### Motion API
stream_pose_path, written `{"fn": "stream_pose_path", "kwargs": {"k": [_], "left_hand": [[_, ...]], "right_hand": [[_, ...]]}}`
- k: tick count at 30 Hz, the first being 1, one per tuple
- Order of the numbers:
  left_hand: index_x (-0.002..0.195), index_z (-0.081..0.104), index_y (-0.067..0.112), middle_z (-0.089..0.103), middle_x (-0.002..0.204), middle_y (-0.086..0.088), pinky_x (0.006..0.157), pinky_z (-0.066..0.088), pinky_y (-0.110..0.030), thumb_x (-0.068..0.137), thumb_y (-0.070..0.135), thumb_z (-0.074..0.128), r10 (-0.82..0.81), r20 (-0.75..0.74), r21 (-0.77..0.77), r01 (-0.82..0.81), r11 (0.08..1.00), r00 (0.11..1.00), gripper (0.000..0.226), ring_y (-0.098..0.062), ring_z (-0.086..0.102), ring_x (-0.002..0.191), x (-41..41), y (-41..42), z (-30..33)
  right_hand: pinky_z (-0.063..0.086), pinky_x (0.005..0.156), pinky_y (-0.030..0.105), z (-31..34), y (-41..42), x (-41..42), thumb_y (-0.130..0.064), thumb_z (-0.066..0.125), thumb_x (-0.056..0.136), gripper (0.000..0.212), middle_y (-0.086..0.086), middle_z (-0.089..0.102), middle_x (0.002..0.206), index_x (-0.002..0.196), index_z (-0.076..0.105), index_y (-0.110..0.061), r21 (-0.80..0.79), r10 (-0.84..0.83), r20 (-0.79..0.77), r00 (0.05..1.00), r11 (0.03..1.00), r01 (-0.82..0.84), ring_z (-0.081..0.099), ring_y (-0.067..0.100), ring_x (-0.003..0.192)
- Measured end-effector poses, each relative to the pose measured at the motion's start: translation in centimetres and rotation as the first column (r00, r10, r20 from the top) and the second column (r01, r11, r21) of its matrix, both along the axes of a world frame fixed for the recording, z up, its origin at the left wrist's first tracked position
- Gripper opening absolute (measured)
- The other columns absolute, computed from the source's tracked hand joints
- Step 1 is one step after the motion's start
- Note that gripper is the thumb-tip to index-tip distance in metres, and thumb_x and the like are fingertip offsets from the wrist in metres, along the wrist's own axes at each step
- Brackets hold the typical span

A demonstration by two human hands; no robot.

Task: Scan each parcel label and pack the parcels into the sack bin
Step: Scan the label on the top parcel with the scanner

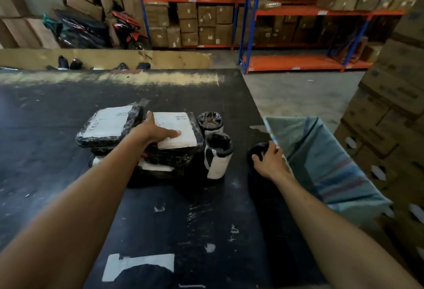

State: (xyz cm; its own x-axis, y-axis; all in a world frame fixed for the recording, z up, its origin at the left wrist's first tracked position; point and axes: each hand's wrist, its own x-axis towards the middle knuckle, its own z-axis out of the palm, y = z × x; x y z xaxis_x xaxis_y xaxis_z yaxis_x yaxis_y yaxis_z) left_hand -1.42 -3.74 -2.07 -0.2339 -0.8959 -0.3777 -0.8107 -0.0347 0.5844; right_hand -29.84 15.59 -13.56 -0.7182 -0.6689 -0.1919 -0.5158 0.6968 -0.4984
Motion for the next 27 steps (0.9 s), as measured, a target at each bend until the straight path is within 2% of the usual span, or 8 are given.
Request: {"fn": "stream_pose_path", "kwargs": {"k": [4,8,10,13,19,22,24,27], "left_hand": [[0.161,-0.013,0.026,0.026,0.166,-0.011,0.120,0.026,-0.048,0.077,0.052,0.083,-0.027,0.017,-0.060,0.028,0.998,0.999,0.131,-0.040,0.030,0.147,-1.9,0.2,0.3],[0.161,-0.011,0.035,0.027,0.165,-0.007,0.117,0.029,-0.048,0.073,0.062,0.081,-0.050,0.079,-0.113,0.059,0.992,0.996,0.130,-0.039,0.032,0.146,-2.7,0.9,0.8],[0.161,-0.005,0.037,0.029,0.165,-0.002,0.116,0.029,-0.046,0.072,0.064,0.080,-0.028,0.056,-0.141,0.035,0.989,0.998,0.126,-0.036,0.033,0.146,-2.4,1.5,1.0],[0.162,0.010,0.034,0.043,0.157,0.003,0.114,0.033,-0.043,0.070,0.059,0.085,0.017,-0.050,-0.192,-0.027,0.981,0.999,0.120,-0.029,0.043,0.141,-1.1,2.2,0.9],[0.158,0.032,0.027,0.050,0.151,-0.003,0.110,0.043,-0.036,0.062,0.038,0.096,0.195,-0.366,-0.186,-0.277,0.943,0.910,0.116,-0.021,0.054,0.127,2.1,2.4,0.9],[0.160,0.025,0.033,0.048,0.152,-0.003,0.106,0.044,-0.032,0.062,0.029,0.097,0.213,-0.494,-0.124,-0.310,0.943,0.843,0.122,-0.021,0.054,0.125,3.6,2.6,0.7],[0.159,0.021,0.040,0.050,0.147,0.004,0.098,0.042,-0.024,0.063,0.026,0.097,0.200,-0.566,-0.129,-0.325,0.937,0.800,0.123,-0.016,0.054,0.124,4.5,3.1,0.0],[0.156,0.028,0.043,0.065,0.121,0.026,0.090,0.051,-0.016,0.063,0.022,0.096,0.152,-0.668,-0.167,-0.346,0.923,0.728,0.117,-0.004,0.067,0.110,5.5,3.7,-1.6]], "right_hand": [[0.043,0.116,0.047,-1.1,-0.6,-2.2,-0.043,0.065,0.100,0.088,0.026,0.041,0.160,0.165,0.013,-0.013,-0.051,0.017,0.098,0.995,0.999,-0.012,0.049,0.045,0.142],[0.056,0.102,0.046,-2.1,-1.3,-3.8,-0.031,0.069,0.097,0.077,0.016,0.063,0.140,0.160,0.027,-0.017,-0.175,0.026,0.276,0.961,0.984,0.023,0.073,0.038,0.107],[0.064,0.082,0.045,-2.5,-1.6,-4.4,-0.023,0.069,0.097,0.068,0.014,0.065,0.130,0.155,0.034,-0.016,-0.240,0.029,0.385,0.922,0.968,0.069,0.075,0.034,0.089],[0.055,0.047,0.034,-2.7,-1.8,-4.9,-0.009,0.062,0.099,0.038,0.015,0.070,0.095,0.135,0.050,-0.007,-0.354,0.065,0.544,0.837,0.922,0.159,0.062,0.021,0.047],[0.047,0.038,0.026,0.4,-1.4,-5.4,-0.010,0.059,0.097,0.031,0.012,0.066,0.079,0.127,0.055,-0.005,-0.437,0.128,0.575,0.808,0.883,0.171,0.056,0.014,0.041],[0.043,0.038,0.025,2.9,-1.8,-4.5,-0.026,0.065,0.097,0.030,0.010,0.069,0.074,0.114,0.070,-0.002,-0.534,0.202,0.575,0.793,0.826,0.177,0.054,0.015,0.040],[0.044,0.041,0.026,5.0,-2.2,-2.9,-0.045,0.066,0.095,0.040,0.010,0.071,0.076,0.109,0.074,-0.008,-0.597,0.275,0.570,0.774,0.786,0.160,0.055,0.017,0.043],[0.047,0.043,0.028,8.5,-3.1,0.3,-0.058,0.063,0.097,0.052,0.011,0.072,0.082,0.127,0.062,-0.015,-0.656,0.395,0.534,0.747,0.752,0.071,0.059,0.017,0.048]]}}
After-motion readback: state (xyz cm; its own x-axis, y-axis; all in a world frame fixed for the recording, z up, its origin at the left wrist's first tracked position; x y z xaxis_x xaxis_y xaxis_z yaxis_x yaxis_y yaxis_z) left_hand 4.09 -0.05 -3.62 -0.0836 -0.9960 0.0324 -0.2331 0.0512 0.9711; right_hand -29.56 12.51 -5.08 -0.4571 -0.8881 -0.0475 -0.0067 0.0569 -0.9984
